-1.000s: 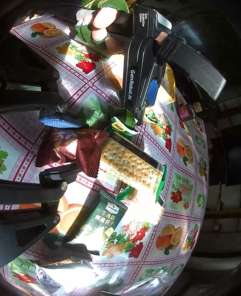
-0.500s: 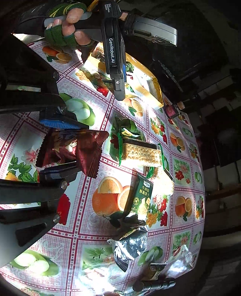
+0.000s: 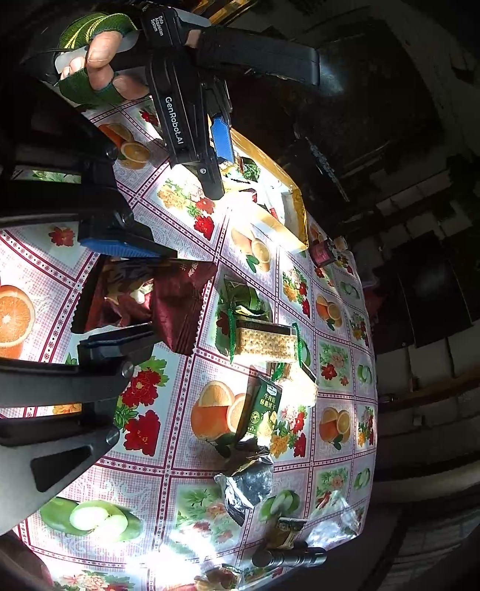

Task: Organize snacks
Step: 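Carry the green packet and brown candy with both tools over the box, then open both tools to release the green packet and brown candy into the box, then move both tools back to the snack pile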

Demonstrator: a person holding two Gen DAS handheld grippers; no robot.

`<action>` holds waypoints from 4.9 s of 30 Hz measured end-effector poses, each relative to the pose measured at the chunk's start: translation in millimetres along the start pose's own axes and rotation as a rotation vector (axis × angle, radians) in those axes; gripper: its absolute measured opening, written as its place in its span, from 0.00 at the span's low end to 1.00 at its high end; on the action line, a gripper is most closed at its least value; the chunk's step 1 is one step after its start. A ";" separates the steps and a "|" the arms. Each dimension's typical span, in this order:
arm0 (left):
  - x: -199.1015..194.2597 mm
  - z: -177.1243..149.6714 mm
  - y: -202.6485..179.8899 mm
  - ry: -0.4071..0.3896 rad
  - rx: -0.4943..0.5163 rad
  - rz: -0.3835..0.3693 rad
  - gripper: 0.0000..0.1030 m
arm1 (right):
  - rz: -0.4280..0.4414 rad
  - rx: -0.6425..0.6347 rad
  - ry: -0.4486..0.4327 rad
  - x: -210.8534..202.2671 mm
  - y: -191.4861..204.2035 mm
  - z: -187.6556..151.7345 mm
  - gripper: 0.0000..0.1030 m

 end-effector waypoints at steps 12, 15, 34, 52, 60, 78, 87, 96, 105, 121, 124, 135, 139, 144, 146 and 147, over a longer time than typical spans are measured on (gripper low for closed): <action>-18.4 -6.0 23.6 -0.054 -0.038 0.061 0.55 | 0.017 -0.041 0.009 2.4 25.7 -3.2 0.32; -19.9 -7.0 28.2 -0.059 -0.047 0.068 0.55 | 0.020 -0.046 0.015 4.2 29.6 -3.9 0.32; -27.8 -7.7 51.8 -0.080 -0.099 0.090 0.55 | 0.049 -0.074 0.043 16.4 50.5 -4.8 0.32; -18.5 -10.7 74.8 -0.057 -0.149 0.103 0.55 | -0.301 -0.250 -0.019 26.7 69.4 19.5 0.32; -12.5 -11.9 81.4 -0.046 -0.163 0.102 0.55 | -0.283 -0.260 -0.007 32.8 75.9 20.3 0.33; 20.1 -7.0 185.8 0.022 -0.349 0.105 0.55 | 0.225 -0.091 0.070 145.6 160.1 103.4 0.33; 47.4 4.9 190.6 0.056 -0.339 0.108 0.55 | 0.178 -0.120 0.179 229.9 184.8 116.1 0.33; 63.9 -2.6 195.5 0.113 -0.384 0.089 0.60 | 0.135 -0.169 0.191 240.7 185.5 115.1 0.47; 51.0 -2.6 186.9 0.094 -0.387 0.100 0.75 | 0.136 -0.088 0.089 187.0 149.5 123.2 0.58; 33.2 2.8 115.8 0.078 -0.310 0.027 0.78 | 0.011 0.159 0.049 88.7 14.6 46.9 0.61; 35.9 5.0 89.2 0.091 -0.260 -0.002 0.79 | -0.025 0.194 0.055 76.0 -7.2 30.7 0.61; 38.9 9.6 26.4 0.111 -0.138 -0.050 0.79 | -0.077 0.268 0.030 44.7 -52.7 8.5 0.61; 45.5 13.9 10.3 0.113 -0.079 -0.046 0.79 | -0.094 0.294 0.022 38.2 -68.2 4.5 0.61; 68.2 30.1 -11.7 0.133 0.032 -0.052 0.79 | -0.140 0.292 0.006 28.5 -86.3 6.4 0.61; 77.8 38.7 -22.1 0.142 0.082 -0.080 0.79 | -0.180 0.276 -0.007 23.6 -96.3 11.0 0.62; 82.7 42.6 -27.6 0.145 0.112 -0.088 0.79 | -0.201 0.270 -0.013 21.3 -102.7 13.9 0.62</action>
Point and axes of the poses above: each gripper's, at about its wrist camera, not at the fingertips, and x roughly the way its jaws point, y to its left, z to its top, the point moved 4 cm from there along x, roughly the way its jaws point, and after that the axes turned 4 degrees about -z, right-handed, at the moved point
